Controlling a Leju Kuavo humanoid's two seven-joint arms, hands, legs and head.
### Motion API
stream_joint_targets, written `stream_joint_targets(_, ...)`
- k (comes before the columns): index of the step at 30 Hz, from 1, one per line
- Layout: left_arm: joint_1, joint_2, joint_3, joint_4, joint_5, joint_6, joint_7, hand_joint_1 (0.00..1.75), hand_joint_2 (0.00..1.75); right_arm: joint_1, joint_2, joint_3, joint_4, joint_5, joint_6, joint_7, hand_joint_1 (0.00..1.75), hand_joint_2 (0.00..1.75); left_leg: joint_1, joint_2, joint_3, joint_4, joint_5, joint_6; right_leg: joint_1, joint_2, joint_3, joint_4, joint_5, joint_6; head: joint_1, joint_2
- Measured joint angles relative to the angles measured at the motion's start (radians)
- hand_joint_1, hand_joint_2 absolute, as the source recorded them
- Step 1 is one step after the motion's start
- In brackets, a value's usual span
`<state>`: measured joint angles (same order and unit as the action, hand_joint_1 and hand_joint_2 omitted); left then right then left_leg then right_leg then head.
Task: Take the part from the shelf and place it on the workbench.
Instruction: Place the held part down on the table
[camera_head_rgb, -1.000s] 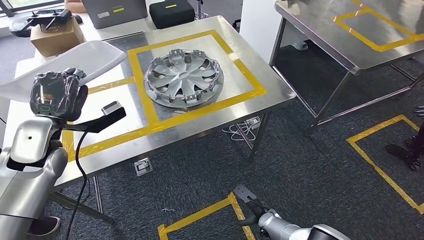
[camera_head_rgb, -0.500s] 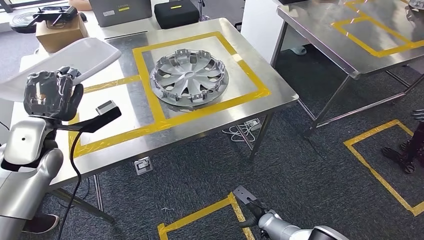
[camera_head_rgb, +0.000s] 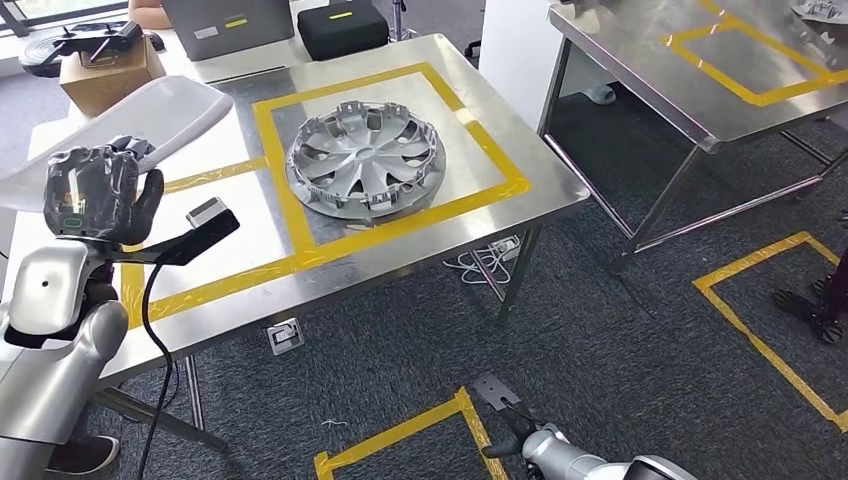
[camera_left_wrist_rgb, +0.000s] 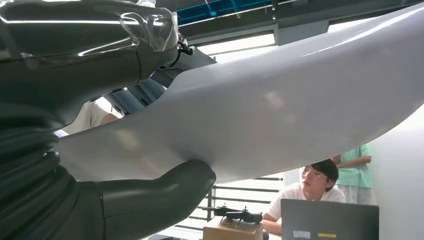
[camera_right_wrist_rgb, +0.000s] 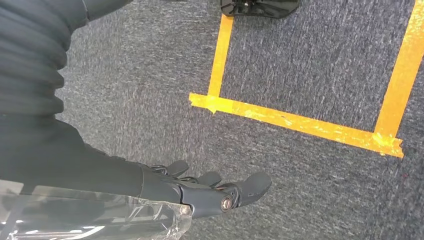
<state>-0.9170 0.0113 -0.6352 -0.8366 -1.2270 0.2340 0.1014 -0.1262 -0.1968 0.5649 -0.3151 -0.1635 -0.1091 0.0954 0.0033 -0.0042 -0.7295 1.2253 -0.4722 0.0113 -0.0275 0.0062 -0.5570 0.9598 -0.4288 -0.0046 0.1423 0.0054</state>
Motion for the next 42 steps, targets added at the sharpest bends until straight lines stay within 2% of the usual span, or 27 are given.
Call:
stream_joint_targets(2,-0.001,0.003,0.001,0.000,0.000,0.000,0.002,1.75,1.75,0.003,0.001,-0.002,0.000,0.001,0.000,0.000,0.00,1.75,-0.004,0.002,0.068,-0.143,0.072,0.017,0.003,0.000,0.020,-0.003,-0.011,0.005,0.000,0.000)
stream_joint_targets(3,-0.004,0.003,0.002,0.000,0.000,0.001,0.002,1.75,1.75,0.002,0.002,-0.003,0.000,0.002,0.000,0.000,0.00,1.75,-0.008,0.003,0.100,-0.206,0.085,0.025,0.005,0.000,0.026,-0.005,-0.016,0.009,0.000,0.000)
stream_joint_targets(5,-0.008,0.003,0.002,0.000,0.000,0.004,0.002,1.75,1.75,0.003,0.002,-0.004,0.000,0.002,0.000,0.000,0.00,1.75,-0.014,0.006,0.134,-0.263,0.073,0.035,0.008,-0.001,0.036,-0.008,-0.020,0.023,0.000,0.000)
stream_joint_targets(8,-0.008,0.003,0.002,0.000,-0.003,0.019,0.003,1.75,1.75,0.004,0.003,-0.008,0.000,0.005,0.000,0.001,0.00,1.75,-0.010,0.004,0.164,-0.281,0.066,0.043,0.006,-0.005,0.029,0.025,-0.021,0.041,0.001,0.000)
stream_joint_targets(9,-0.009,0.003,0.002,0.000,-0.004,0.026,0.004,1.75,1.75,0.003,0.003,-0.009,0.000,0.008,0.000,0.002,0.00,1.75,-0.008,0.003,0.175,-0.283,0.065,0.047,0.005,-0.006,0.005,0.065,-0.026,0.042,0.001,0.000)
stream_joint_targets(12,-0.005,0.001,0.000,0.003,-0.007,0.042,0.005,1.75,1.75,0.005,0.001,-0.011,0.000,0.016,-0.001,0.002,0.00,1.75,-0.007,0.000,0.193,-0.284,0.051,0.054,0.003,-0.007,-0.132,0.263,-0.076,0.035,0.001,0.000)
stream_joint_targets(13,-0.001,0.001,-0.001,0.006,-0.007,0.046,0.005,1.75,1.75,0.007,0.001,-0.012,0.000,0.018,-0.002,0.002,0.00,1.75,-0.007,-0.002,0.201,-0.284,0.042,0.053,0.003,-0.007,-0.170,0.299,-0.096,0.035,0.001,0.000)
stream_joint_targets(14,0.004,0.001,-0.001,0.009,-0.007,0.048,0.005,1.75,1.75,0.008,0.001,-0.012,0.000,0.020,-0.002,0.003,0.00,1.75,-0.006,-0.003,0.211,-0.284,0.033,0.052,0.002,-0.007,-0.190,0.298,-0.103,0.039,0.001,0.000)
stream_joint_targets(15,0.008,0.001,-0.001,0.012,-0.007,0.050,0.005,1.75,1.75,0.009,0.001,-0.012,0.000,0.021,-0.003,0.003,0.00,1.75,-0.004,-0.004,0.224,-0.284,0.022,0.049,0.001,-0.007,-0.191,0.258,-0.089,0.048,0.001,0.000)
stream_joint_targets(17,0.011,0.001,-0.002,0.017,-0.007,0.052,0.005,1.75,1.75,0.010,0.001,-0.012,0.000,0.022,-0.004,0.004,0.00,1.75,-0.002,-0.005,0.252,-0.285,0.000,0.040,0.000,-0.009,-0.158,0.108,-0.001,0.075,0.002,0.000)
stream_joint_targets(18,0.012,0.001,-0.002,0.019,-0.007,0.053,0.005,1.75,1.75,0.009,0.001,-0.012,0.000,0.022,-0.004,0.004,0.00,1.75,-0.001,-0.006,0.265,-0.286,-0.011,0.035,0.001,-0.012,-0.138,0.041,0.041,0.078,0.001,0.000)
stream_joint_targets(19,0.011,0.001,-0.002,0.020,-0.007,0.053,0.005,1.75,1.75,0.009,0.001,-0.012,0.000,0.022,-0.004,0.005,0.00,1.75,-0.001,-0.006,0.274,-0.291,-0.020,0.028,0.005,-0.014,-0.120,-0.003,0.070,0.074,0.001,0.000)
stream_joint_targets(20,0.011,0.001,-0.002,0.022,-0.006,0.054,0.005,1.75,1.75,0.009,0.002,-0.012,0.000,0.022,-0.004,0.005,0.00,1.75,-0.002,-0.006,0.284,-0.295,-0.025,0.021,0.007,-0.015,-0.108,-0.027,0.084,0.061,0.001,0.000)
stream_joint_targets(22,0.009,0.001,-0.003,0.022,-0.006,0.055,0.004,1.75,1.75,0.008,0.002,-0.012,0.000,0.022,-0.006,0.005,0.00,1.75,-0.003,-0.006,0.301,-0.302,-0.032,0.009,0.008,-0.013,-0.084,-0.038,0.098,0.030,0.001,0.000)
stream_joint_targets(24,0.005,0.002,-0.003,0.023,-0.006,0.056,0.004,1.75,1.75,0.007,0.002,-0.013,0.000,0.022,-0.008,0.005,0.00,1.75,-0.002,-0.003,0.298,-0.267,-0.056,-0.001,0.002,-0.010,-0.064,-0.043,0.112,0.012,-0.001,0.000)
stream_joint_targets(25,0.002,0.002,-0.003,0.024,-0.006,0.056,0.004,1.75,1.75,0.005,0.003,-0.013,0.000,0.022,-0.008,0.005,0.00,1.75,0.000,-0.002,0.276,-0.222,-0.079,-0.006,0.000,-0.009,-0.057,-0.044,0.112,0.007,-0.001,0.000)
stream_joint_targets(27,-0.003,0.002,-0.004,0.027,-0.006,0.058,0.004,1.75,1.75,0.003,0.003,-0.013,0.000,0.024,-0.008,0.005,0.00,1.75,0.004,-0.001,0.195,-0.094,-0.135,-0.014,0.001,-0.008,-0.054,-0.043,0.107,0.001,-0.002,0.000)
stream_joint_targets(28,-0.002,0.002,-0.005,0.030,-0.007,0.060,0.004,1.75,1.75,0.003,0.004,-0.014,0.000,0.025,-0.008,0.006,0.00,1.75,0.005,-0.001,0.157,-0.045,-0.151,-0.016,0.002,-0.007,-0.055,-0.042,0.105,-0.001,-0.002,0.000)
stream_joint_targets(29,0.000,0.002,-0.007,0.033,-0.008,0.063,0.004,1.75,1.75,0.004,0.004,-0.015,0.000,0.027,-0.008,0.006,0.00,1.75,0.006,-0.001,0.132,-0.026,-0.150,-0.016,0.003,-0.007,-0.055,-0.041,0.102,-0.002,-0.002,0.000)
stream_joint_targets(30,0.000,0.003,-0.009,0.036,-0.010,0.065,0.005,1.75,1.75,0.004,0.005,-0.016,0.000,0.028,-0.008,0.007,0.00,1.75,0.007,-0.001,0.125,-0.044,-0.127,-0.014,0.004,-0.005,-0.054,-0.040,0.100,-0.003,-0.002,0.000)
stream_joint_targets(31,0.000,0.004,-0.011,0.039,-0.012,0.068,0.005,1.75,1.75,0.004,0.005,-0.017,0.000,0.030,-0.008,0.007,0.00,1.75,0.006,-0.001,0.135,-0.096,-0.084,-0.009,0.006,-0.004,-0.054,-0.039,0.099,-0.002,-0.002,0.000)
stream_joint_targets(33,-0.004,0.005,-0.013,0.042,-0.017,0.072,0.004,1.75,1.75,0.005,0.008,-0.018,0.000,0.033,-0.008,0.008,0.00,1.75,0.003,0.001,0.174,-0.225,0.001,0.007,0.009,-0.001,-0.053,-0.039,0.098,0.001,-0.002,0.000)
stream_joint_targets(34,-0.006,0.006,-0.014,0.043,-0.020,0.074,0.004,1.75,1.75,0.005,0.009,-0.019,0.000,0.035,-0.008,0.008,0.00,1.75,-0.001,0.001,0.187,-0.267,0.024,0.014,0.010,0.000,-0.054,-0.039,0.099,0.005,-0.001,0.000)
stream_joint_targets(37,-0.008,0.008,-0.020,0.049,-0.030,0.078,0.000,1.75,1.75,0.008,0.012,-0.024,0.000,0.038,-0.006,0.007,0.00,1.75,-0.009,0.001,0.192,-0.290,0.037,0.029,0.010,0.001,-0.059,-0.042,0.102,0.022,-0.001,0.000)
stream_joint_targets(39,-0.008,0.009,-0.024,0.052,-0.038,0.075,-0.003,1.75,1.75,0.010,0.013,-0.027,0.000,0.040,-0.005,0.006,0.00,1.75,-0.006,0.002,0.201,-0.302,0.053,0.040,0.009,0.000,-0.076,-0.015,0.087,0.027,0.000,0.000)
stream_joint_targets(40,-0.007,0.009,-0.026,0.054,-0.040,0.072,-0.005,1.75,1.75,0.011,0.013,-0.028,0.001,0.040,-0.004,0.005,0.00,1.75,-0.003,0.003,0.205,-0.307,0.059,0.043,0.009,-0.001,-0.098,0.032,0.065,0.024,0.001,0.000)
stream_joint_targets(42,0.004,0.009,-0.030,0.059,-0.036,0.068,-0.009,1.75,1.75,0.013,0.011,-0.031,0.001,0.042,-0.004,0.004,0.00,1.75,-0.003,0.004,0.204,-0.309,0.063,0.047,0.006,-0.003,-0.167,0.185,0.003,0.018,0.001,0.000)
